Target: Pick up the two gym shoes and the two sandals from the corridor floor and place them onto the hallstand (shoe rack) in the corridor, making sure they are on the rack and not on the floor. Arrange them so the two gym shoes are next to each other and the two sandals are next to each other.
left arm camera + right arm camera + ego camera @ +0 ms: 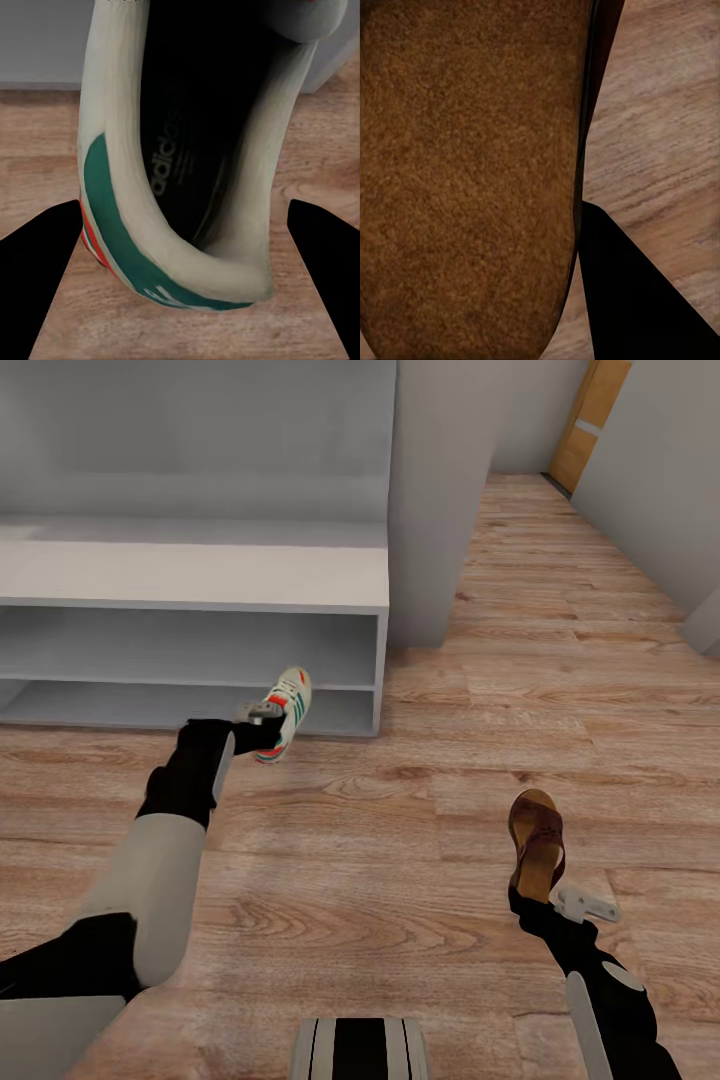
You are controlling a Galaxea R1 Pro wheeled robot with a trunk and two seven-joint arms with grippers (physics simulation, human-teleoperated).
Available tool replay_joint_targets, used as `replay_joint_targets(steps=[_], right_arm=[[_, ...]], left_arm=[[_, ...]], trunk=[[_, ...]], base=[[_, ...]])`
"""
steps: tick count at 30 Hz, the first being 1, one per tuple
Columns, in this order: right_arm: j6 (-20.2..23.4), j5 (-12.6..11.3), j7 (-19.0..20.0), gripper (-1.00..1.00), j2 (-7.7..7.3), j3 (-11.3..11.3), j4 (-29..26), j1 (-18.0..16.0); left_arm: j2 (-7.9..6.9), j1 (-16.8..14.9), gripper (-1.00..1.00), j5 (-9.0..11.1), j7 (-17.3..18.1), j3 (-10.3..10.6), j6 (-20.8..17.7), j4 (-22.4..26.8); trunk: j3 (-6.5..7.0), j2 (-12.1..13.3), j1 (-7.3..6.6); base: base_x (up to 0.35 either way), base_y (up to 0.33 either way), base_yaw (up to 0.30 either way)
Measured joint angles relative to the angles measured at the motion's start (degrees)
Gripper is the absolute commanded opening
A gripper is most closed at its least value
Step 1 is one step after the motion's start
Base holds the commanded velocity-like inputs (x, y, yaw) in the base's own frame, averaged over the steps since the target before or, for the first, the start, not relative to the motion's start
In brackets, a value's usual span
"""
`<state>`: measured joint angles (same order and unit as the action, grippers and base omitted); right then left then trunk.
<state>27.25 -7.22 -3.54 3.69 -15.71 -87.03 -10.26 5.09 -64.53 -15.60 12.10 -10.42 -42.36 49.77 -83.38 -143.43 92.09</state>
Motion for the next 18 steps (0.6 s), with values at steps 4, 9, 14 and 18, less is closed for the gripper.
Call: replay_joint_targets(steps=[4, 9, 14, 18], right_arm=[[0.0, -0.01, 0.0, -1.0, 0.06, 0.0, -0.02, 0.0], [0.0, -0.01, 0.0, -1.0, 0.07, 0.0, -0.05, 0.0], [0.0, 0.0, 0.0, -1.0, 0.07, 0.0, -0.07, 0.0], [0.0, -0.03, 0.0, -1.0, 0.07, 0.0, -0.07, 0.0]], left_arm=[[0.01, -2.21, -1.0, -0.02, -0.51, 0.06, 0.02, -2.62], [-0.03, -5.24, -1.0, 0.04, -0.57, 0.12, 0.01, -8.0], [-0.07, -7.7, -1.0, 0.03, -0.65, 0.16, 0.18, -12.92], [-0.05, -8.9, -1.0, -0.05, -1.57, 0.2, 0.7, -14.7]], trunk=[[0.0, 0.0, 0.0], [0.0, 0.0, 0.0], [0.0, 0.0, 0.0], [0.0, 0.0, 0.0]], base=[[0.0, 0.0, 0.0], [0.0, 0.0, 0.0], [0.0, 0.0, 0.0], [0.0, 0.0, 0.0]])
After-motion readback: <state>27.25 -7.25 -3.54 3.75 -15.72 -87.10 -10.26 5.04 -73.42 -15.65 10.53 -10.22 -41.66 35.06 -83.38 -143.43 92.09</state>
